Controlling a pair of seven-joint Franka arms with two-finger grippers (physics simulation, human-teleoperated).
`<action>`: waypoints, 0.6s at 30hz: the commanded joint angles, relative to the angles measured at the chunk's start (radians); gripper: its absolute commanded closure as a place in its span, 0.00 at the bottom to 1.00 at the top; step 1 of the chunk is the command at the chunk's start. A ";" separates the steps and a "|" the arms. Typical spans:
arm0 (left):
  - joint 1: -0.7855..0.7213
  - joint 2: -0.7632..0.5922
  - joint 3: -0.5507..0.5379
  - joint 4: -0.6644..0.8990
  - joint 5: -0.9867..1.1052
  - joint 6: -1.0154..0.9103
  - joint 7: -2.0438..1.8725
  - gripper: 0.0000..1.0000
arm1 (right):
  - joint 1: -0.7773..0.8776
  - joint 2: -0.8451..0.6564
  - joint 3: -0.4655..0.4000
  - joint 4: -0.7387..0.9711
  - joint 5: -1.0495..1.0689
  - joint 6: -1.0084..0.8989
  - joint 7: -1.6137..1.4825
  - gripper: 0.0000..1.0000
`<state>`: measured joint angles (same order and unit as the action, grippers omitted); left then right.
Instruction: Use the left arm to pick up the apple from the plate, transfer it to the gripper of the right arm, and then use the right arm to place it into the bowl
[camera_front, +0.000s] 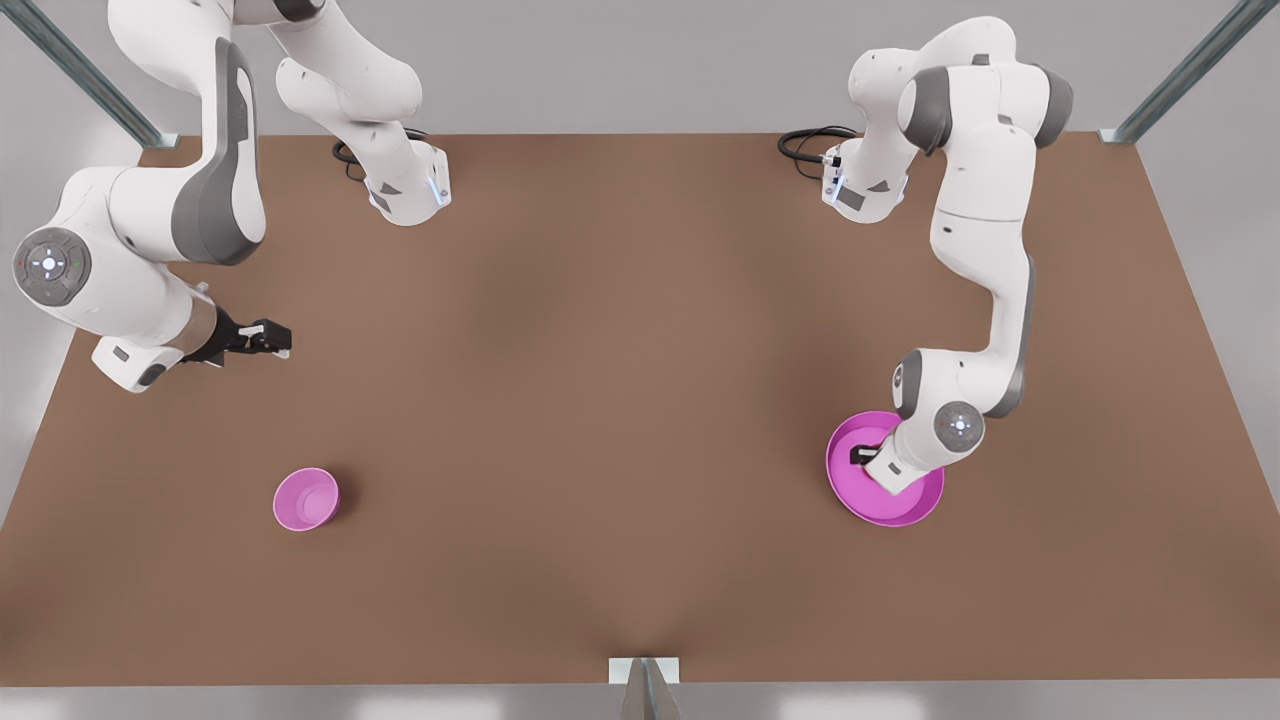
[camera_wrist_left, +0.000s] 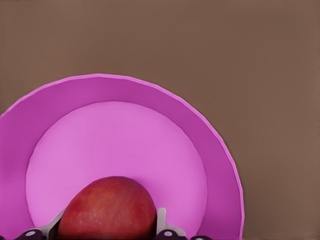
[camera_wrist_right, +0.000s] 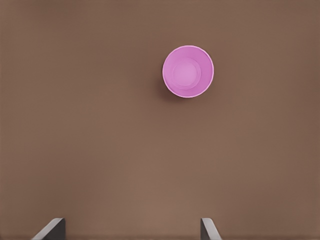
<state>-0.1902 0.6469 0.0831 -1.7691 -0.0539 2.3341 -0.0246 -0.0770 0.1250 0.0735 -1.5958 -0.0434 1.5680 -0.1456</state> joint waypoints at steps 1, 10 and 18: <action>0.000 -0.004 0.000 0.003 -0.035 -0.004 0.002 0.26 | 0.000 -0.001 0.000 0.000 0.000 0.000 -0.003 0.00; 0.002 -0.006 -0.003 0.003 -0.034 0.005 -0.002 0.32 | 0.000 -0.001 0.002 0.004 -0.001 0.000 -0.003 0.00; 0.003 -0.007 -0.003 0.003 -0.032 -0.001 0.002 0.32 | 0.002 0.005 0.002 0.004 -0.003 0.001 -0.003 0.00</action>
<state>-0.1872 0.6406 0.0797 -1.7658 -0.0737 2.3406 -0.0498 -0.0749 0.1308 0.0750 -1.5927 -0.0460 1.5691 -0.1474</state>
